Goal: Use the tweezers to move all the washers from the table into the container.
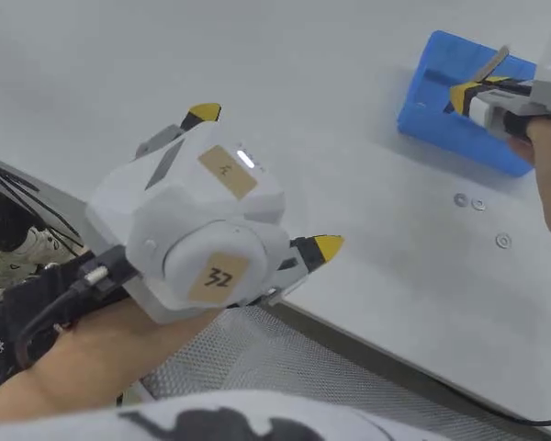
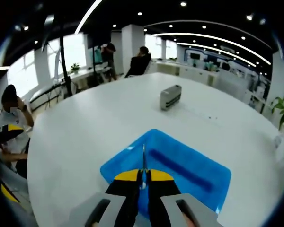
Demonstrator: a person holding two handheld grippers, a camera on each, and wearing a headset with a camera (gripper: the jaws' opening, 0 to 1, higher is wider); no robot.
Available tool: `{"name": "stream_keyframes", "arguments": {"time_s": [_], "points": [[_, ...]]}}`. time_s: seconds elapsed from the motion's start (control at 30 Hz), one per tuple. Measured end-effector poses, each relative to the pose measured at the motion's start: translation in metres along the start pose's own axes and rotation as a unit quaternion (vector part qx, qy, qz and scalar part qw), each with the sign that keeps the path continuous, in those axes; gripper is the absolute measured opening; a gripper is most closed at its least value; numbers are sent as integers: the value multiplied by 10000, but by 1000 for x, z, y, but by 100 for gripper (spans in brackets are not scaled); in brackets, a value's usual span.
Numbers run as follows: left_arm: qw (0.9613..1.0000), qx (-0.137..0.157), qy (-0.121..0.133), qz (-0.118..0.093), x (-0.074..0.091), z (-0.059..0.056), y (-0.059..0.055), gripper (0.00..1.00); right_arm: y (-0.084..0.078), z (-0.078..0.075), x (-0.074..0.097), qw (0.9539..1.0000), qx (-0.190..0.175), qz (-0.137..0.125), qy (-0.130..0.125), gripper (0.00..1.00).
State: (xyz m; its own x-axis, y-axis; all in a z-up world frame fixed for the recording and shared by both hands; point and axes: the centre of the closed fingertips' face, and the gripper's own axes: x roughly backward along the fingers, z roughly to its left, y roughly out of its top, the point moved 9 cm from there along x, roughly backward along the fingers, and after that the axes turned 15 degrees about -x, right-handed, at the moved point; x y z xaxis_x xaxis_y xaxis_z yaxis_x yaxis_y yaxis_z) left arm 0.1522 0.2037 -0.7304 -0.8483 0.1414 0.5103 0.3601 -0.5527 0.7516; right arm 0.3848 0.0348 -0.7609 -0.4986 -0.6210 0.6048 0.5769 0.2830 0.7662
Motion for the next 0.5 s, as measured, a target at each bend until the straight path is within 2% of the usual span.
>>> {"name": "stream_keyframes", "arguments": {"time_s": [0.03,0.5], "points": [[10000,-5,0,2,0,0,0,98,-1,0,1,10000,-17,74,-7,2],[10000,-2,22,12,0,0,0,97,-1,-1,-1,10000,-31,68,61,2]]}}
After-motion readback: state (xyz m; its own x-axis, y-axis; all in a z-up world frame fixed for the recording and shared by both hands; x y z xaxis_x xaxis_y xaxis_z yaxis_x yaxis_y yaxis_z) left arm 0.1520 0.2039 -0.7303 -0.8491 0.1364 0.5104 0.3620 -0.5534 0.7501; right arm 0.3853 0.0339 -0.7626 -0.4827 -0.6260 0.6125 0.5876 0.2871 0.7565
